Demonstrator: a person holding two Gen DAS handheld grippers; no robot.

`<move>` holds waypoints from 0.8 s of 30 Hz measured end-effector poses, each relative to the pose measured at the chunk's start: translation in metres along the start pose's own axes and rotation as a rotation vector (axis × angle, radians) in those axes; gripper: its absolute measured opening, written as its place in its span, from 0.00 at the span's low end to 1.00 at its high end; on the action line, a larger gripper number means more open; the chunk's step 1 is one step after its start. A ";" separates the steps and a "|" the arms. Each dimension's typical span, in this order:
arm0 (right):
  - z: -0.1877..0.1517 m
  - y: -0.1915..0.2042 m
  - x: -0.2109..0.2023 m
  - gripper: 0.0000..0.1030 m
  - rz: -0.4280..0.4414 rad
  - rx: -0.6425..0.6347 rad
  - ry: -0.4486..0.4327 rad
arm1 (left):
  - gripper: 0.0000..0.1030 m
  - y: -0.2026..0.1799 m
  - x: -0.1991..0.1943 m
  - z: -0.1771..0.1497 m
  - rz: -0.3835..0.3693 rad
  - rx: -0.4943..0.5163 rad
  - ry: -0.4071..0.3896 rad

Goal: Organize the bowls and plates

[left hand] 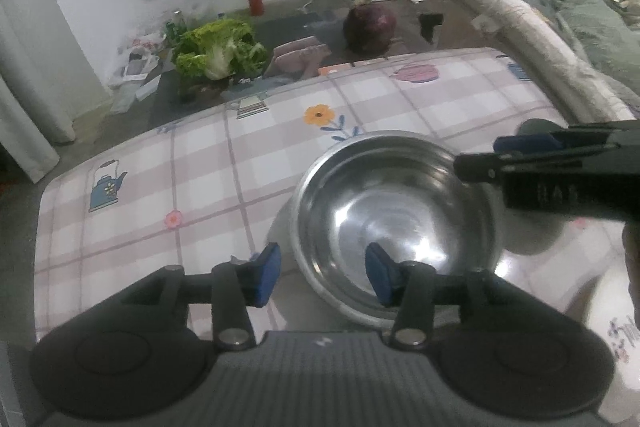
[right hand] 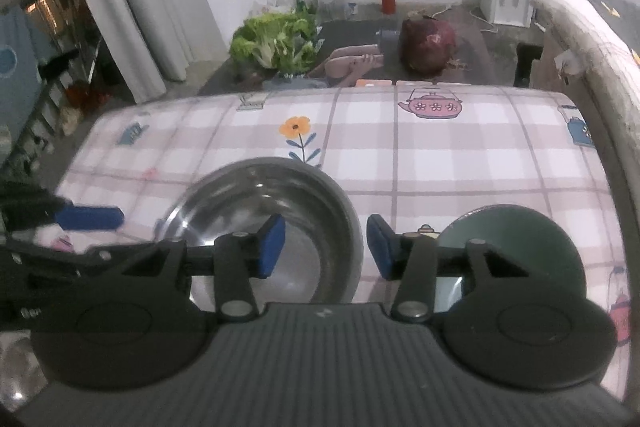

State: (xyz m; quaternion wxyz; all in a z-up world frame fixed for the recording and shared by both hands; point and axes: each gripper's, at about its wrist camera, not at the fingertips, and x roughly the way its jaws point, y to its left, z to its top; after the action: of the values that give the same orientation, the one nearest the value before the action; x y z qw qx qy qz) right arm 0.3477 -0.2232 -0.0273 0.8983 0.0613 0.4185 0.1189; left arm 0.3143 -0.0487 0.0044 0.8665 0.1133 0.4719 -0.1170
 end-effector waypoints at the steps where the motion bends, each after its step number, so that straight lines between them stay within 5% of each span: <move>1: 0.000 -0.001 -0.007 0.43 0.003 0.008 -0.008 | 0.51 -0.003 -0.004 -0.001 -0.008 0.004 -0.004; 9: -0.016 -0.029 -0.070 0.43 -0.038 0.020 -0.055 | 0.54 -0.035 -0.020 0.001 -0.125 0.010 -0.002; 18: -0.046 -0.107 -0.105 0.43 -0.118 0.136 -0.047 | 0.53 -0.095 -0.007 0.016 -0.210 0.033 0.011; 24: -0.055 -0.148 -0.088 0.39 -0.091 0.243 -0.019 | 0.38 -0.124 0.021 0.035 -0.256 -0.010 0.048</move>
State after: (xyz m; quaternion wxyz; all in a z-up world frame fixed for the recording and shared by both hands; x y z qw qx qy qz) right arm 0.2747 -0.3887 -0.0284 0.8926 0.1518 0.4236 0.0259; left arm 0.3150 -0.1789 -0.0055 0.8335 0.0506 0.5037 -0.2216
